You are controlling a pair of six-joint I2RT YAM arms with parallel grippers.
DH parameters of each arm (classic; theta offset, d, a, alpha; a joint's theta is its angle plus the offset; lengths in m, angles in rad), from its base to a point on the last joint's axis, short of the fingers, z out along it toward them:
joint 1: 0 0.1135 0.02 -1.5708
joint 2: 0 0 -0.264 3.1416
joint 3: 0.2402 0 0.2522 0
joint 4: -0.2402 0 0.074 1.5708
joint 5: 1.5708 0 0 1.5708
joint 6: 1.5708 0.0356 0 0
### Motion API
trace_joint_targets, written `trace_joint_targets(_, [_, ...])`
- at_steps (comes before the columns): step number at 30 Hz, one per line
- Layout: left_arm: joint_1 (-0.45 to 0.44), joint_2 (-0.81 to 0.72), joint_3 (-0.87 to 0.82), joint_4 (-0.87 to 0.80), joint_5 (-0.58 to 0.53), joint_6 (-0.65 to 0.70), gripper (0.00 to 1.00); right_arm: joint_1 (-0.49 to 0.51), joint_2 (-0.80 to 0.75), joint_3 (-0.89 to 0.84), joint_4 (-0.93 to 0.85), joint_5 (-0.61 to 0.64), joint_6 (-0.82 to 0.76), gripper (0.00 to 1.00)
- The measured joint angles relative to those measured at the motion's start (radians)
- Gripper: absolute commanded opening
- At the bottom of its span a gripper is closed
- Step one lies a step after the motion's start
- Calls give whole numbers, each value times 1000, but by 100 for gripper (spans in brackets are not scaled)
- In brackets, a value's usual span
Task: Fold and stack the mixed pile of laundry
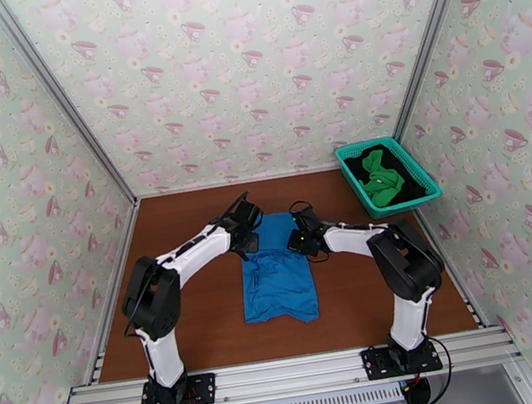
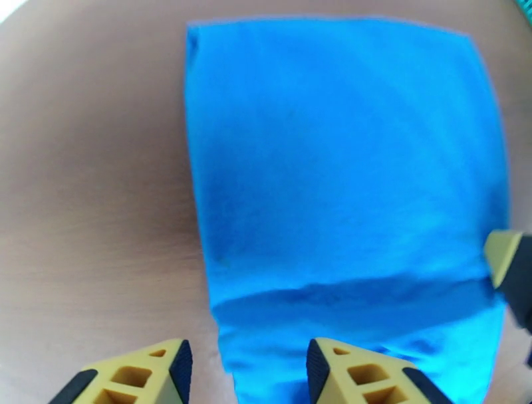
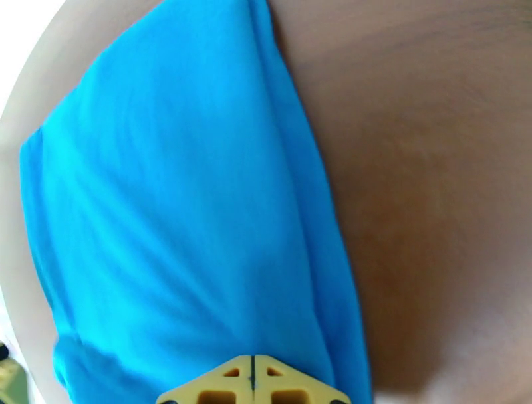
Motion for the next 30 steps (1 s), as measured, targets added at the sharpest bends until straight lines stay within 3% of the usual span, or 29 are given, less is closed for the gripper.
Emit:
trace_joint_targets(5, [-22, -101, -127, 22, -26, -25, 55, 3, -64, -80, -5, -119, -70, 0])
trace_joint_targets(8, [-43, -176, -236, 26, -44, -48, 66, 8, -96, -144, -28, -175, -104, 1])
trace_joint_targets(11, [-78, -292, -341, 19, -66, -73, 81, 23, -177, -196, -99, -190, -150, 16])
trace_joint_targets(15, [-134, -469, -443, -13, -67, -151, 82, 85, -371, -205, -224, -140, -252, 47])
trace_joint_targets(17, [-163, -521, -494, -33, -55, -219, 81, 138, -476, -200, -285, -97, -314, 56])
trace_joint_targets(21, [-230, -535, -622, -58, -1, -377, 80, 227, -598, -179, -391, -10, -416, 61])
trace_joint_targets(25, [-334, -533, -753, -22, 73, -540, 78, 245, -649, -177, -460, 65, -471, 62])
trace_joint_targets(30, [-448, -529, -777, 49, 72, -689, 76, 285, -678, -177, -490, 126, -498, 63])
